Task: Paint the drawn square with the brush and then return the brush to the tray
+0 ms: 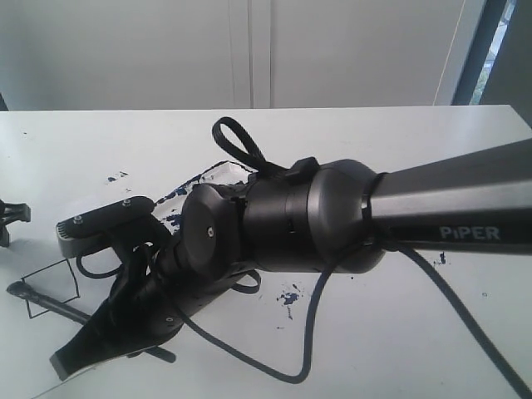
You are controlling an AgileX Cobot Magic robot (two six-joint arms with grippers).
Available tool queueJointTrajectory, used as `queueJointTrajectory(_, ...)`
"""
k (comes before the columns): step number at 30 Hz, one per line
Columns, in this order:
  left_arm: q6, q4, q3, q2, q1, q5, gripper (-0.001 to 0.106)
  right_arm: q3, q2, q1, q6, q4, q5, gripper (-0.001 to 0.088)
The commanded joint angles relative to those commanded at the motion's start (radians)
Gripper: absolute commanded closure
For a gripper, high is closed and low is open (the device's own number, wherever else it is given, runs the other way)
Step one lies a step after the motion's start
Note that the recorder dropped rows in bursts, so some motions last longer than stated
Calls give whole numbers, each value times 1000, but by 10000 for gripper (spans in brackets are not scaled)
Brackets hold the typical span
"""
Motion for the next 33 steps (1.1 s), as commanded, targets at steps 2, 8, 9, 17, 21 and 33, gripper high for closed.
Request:
queueJointTrajectory(2,0,0,0,0,0,-2,502,0,0,0,35,-35,0,868)
queueJointTrajectory(8,4,0,0,0,0,-5,502,0,-4,0,69,-60,-4,868)
queueJointTrajectory(9,4,0,0,0,0,-5,502,0,-4,0,69,-60,-4,868)
queueJointTrajectory(17,7,0,0,0,0,-10,502,0,-4,0,75,-60,-36,868)
queueJointTrajectory(21,12,0,0,0,0,-10,502,0,-2,0,75,-60,-34,868)
queueJointTrajectory(33,12,0,0,0,0,-10,502,0,-2,0,101,-95,8,868)
